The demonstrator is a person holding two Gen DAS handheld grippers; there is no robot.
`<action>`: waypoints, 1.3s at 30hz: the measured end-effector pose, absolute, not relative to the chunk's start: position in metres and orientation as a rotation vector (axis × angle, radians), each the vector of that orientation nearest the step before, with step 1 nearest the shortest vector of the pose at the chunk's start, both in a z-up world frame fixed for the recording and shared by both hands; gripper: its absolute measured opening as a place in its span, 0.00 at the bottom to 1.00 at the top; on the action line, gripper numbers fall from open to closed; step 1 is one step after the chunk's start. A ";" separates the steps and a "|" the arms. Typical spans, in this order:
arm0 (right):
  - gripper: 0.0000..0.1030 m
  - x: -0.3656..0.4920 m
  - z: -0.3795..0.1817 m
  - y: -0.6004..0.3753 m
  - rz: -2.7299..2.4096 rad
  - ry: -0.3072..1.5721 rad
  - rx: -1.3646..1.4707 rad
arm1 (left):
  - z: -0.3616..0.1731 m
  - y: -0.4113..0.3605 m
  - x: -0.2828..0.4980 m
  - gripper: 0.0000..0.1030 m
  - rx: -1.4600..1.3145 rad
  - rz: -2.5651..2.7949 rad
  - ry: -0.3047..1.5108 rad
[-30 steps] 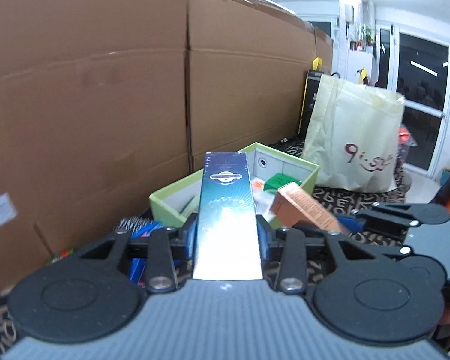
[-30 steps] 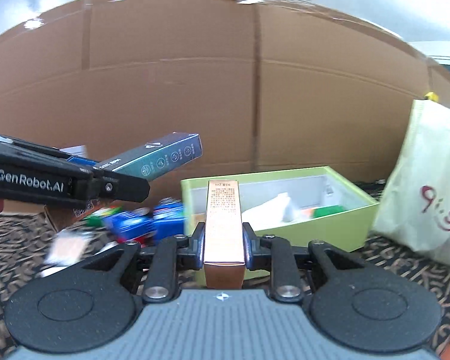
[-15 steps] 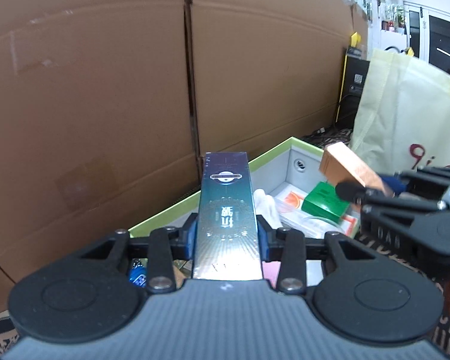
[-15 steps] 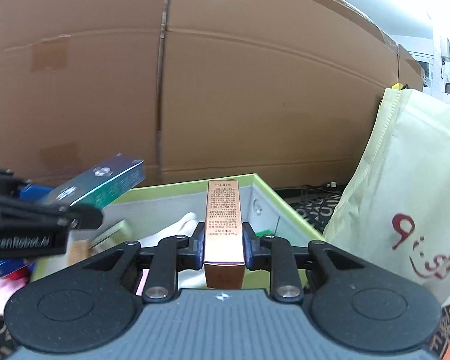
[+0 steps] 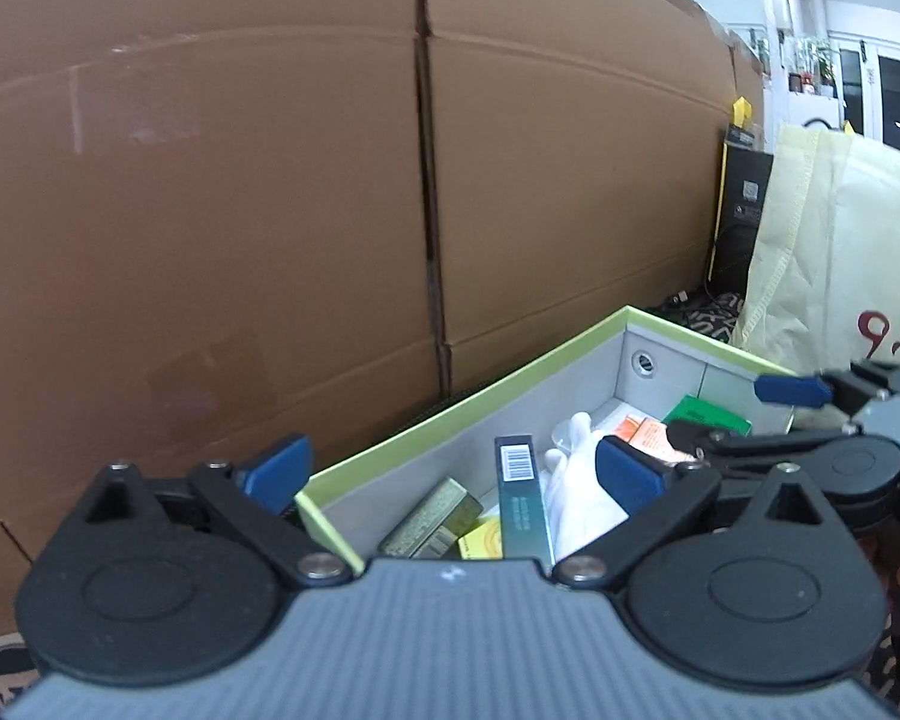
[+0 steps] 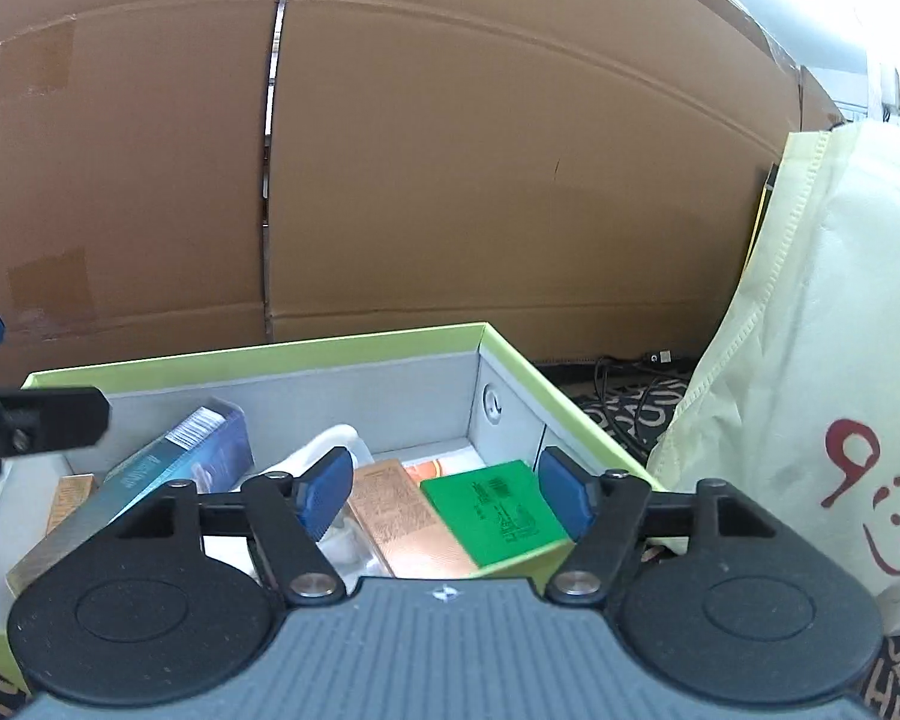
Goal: Organize objects
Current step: 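Carry both boxes into the lime-green box and open both grippers, then grasp the white pink-trimmed sock with the right gripper while the left grasps the cotton swab bag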
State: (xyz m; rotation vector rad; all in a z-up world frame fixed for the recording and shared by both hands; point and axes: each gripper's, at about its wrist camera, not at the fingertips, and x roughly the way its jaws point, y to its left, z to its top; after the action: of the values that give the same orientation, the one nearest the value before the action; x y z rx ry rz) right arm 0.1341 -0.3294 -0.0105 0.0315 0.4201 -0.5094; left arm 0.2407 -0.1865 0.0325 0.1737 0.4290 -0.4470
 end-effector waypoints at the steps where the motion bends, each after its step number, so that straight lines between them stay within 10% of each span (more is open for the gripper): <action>1: 0.72 0.132 -0.011 -0.329 -0.508 0.424 0.039 | 0.034 -0.185 0.239 1.00 0.170 -0.447 0.431; 22: 0.91 0.057 0.024 -0.210 -0.308 0.265 0.026 | 0.052 -0.046 0.133 1.00 0.044 -0.319 0.498; 39: 0.92 0.080 -0.044 -0.086 -0.042 0.512 0.125 | -0.020 0.091 0.093 1.00 -0.073 -0.093 0.660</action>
State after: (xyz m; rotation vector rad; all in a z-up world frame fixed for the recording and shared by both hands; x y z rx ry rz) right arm 0.0800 -0.0859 -0.0440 0.1247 0.5118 -0.0424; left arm 0.0933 0.0913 -0.0197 -0.0730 0.6599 -0.0934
